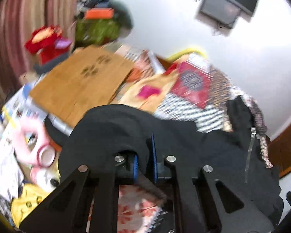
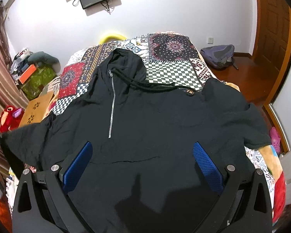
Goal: Fold large clothes
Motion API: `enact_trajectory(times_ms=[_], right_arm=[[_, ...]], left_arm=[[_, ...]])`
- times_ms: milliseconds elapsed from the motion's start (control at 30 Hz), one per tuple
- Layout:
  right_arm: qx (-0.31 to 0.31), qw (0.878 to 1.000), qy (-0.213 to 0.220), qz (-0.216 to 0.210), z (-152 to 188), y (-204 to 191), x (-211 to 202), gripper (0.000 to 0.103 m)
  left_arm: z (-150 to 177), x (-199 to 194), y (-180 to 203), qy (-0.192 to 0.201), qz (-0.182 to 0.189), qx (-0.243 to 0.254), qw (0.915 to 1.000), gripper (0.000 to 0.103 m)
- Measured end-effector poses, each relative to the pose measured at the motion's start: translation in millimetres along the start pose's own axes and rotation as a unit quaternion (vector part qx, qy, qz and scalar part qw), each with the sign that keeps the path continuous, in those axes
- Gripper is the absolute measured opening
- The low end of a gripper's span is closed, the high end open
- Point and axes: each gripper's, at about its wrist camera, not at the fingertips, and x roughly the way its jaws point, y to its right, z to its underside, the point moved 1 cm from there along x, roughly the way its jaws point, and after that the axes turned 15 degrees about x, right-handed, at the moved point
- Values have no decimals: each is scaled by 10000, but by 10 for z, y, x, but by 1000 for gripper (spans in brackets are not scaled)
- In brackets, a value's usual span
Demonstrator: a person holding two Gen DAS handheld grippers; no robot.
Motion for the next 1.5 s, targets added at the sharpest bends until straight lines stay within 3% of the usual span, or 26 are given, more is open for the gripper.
enact_trajectory(times_ms=[200,400,567,733,800,933,1033,1167,1367,1500], right_arm=[[-24,9997,-171,182,-17,163,123,103],[-139,9989,-304,326,40,269,149,103],[-240,9983,-337,401,93,313,108,103],[-293,9981,-348,409,145,340,47,103],[-298,9981,-362,394,157,337,28,103],[-345,9981,-333,382,152,292,11,103],[-347,9985,-277,328,144,252,-2,103],[-337,9990,-207,224,138,176,-13,103],[-392,9990,-144,171,154,90,-10,103],[-428,9988,-147,173,173,74,-7,103]], left_arm=[[-395,-147,831,362,544,821,9945,7],[-342,-49,1793,297,1147,1649,9792,7],[44,169,2457,-181,1537,2439,9574,7],[557,512,2824,-1180,1944,2729,9348,7],[743,599,2865,-1521,1982,2752,9284,10],[918,631,2852,-1888,2180,2672,9195,27],[869,508,2760,-1815,2286,2576,9211,40],[665,343,2460,-1723,2577,2095,9274,47],[286,217,1775,-1189,2073,1301,9623,63],[213,369,1318,-1275,1879,722,9712,63]])
